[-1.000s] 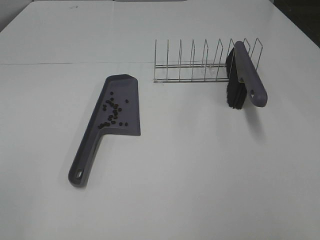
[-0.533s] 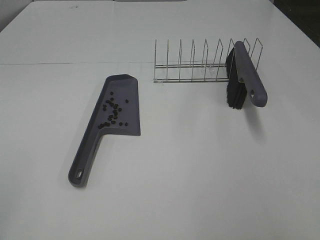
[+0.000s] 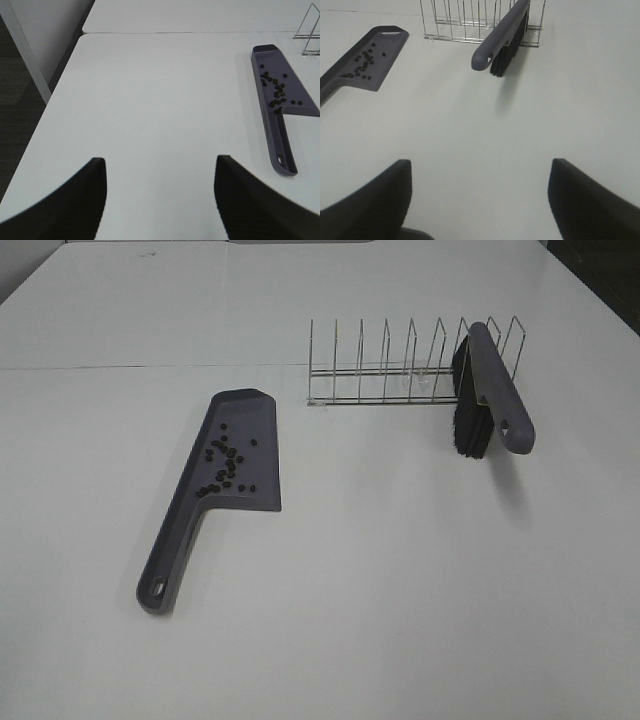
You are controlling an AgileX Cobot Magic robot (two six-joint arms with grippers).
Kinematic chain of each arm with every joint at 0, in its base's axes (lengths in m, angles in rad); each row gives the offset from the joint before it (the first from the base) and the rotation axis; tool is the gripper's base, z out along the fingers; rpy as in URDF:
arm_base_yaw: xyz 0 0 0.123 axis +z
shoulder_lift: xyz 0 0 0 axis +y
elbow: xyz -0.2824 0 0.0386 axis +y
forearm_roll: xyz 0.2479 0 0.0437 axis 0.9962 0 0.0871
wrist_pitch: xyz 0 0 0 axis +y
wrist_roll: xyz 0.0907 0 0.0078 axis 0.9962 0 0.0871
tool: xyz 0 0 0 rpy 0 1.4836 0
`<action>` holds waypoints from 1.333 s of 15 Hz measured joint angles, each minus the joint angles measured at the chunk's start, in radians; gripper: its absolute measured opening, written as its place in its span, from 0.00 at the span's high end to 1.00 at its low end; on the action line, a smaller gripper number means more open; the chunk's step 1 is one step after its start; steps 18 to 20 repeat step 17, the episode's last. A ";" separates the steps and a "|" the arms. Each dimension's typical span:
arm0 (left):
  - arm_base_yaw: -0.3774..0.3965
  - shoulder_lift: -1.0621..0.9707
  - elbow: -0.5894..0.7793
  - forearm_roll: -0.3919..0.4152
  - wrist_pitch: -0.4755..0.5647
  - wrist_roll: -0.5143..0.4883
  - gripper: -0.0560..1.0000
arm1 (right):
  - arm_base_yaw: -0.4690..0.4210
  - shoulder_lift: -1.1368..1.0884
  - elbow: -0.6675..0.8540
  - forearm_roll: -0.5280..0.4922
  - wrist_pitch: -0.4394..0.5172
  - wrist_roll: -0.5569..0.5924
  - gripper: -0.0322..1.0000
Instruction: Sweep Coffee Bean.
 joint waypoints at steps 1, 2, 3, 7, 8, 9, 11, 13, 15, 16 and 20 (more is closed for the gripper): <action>-0.001 0.000 0.000 0.000 0.000 0.000 0.41 | 0.000 -0.017 0.000 0.000 -0.002 0.000 0.35; -0.001 0.000 0.000 0.000 0.000 0.000 0.41 | 0.000 -0.033 0.000 0.000 -0.002 0.000 0.35; -0.001 0.000 0.000 0.001 0.000 0.000 0.41 | 0.000 -0.038 0.000 0.001 -0.001 0.000 0.35; -0.001 0.000 0.000 0.001 0.000 0.000 0.41 | 0.000 -0.047 0.000 0.001 -0.002 0.001 0.35; -0.001 0.000 0.000 0.001 0.000 0.000 0.41 | 0.000 -0.047 0.000 0.001 -0.002 0.001 0.35; -0.001 0.000 0.000 0.001 0.000 0.000 0.41 | 0.000 -0.047 0.000 0.001 -0.002 0.001 0.35; -0.001 0.000 0.000 0.001 0.000 0.000 0.41 | 0.000 -0.047 0.000 0.001 -0.002 0.001 0.35; -0.001 0.000 0.000 0.001 0.000 0.000 0.41 | 0.000 -0.047 0.000 0.001 -0.002 0.001 0.35; -0.001 0.000 0.000 0.001 0.000 0.000 0.41 | 0.000 -0.047 0.000 0.001 -0.002 0.001 0.35; -0.001 0.000 0.000 0.001 0.000 0.000 0.41 | 0.000 -0.047 0.000 0.001 -0.002 0.001 0.35; -0.001 0.000 0.000 0.001 0.000 0.000 0.41 | 0.000 -0.047 0.000 0.001 -0.002 0.001 0.35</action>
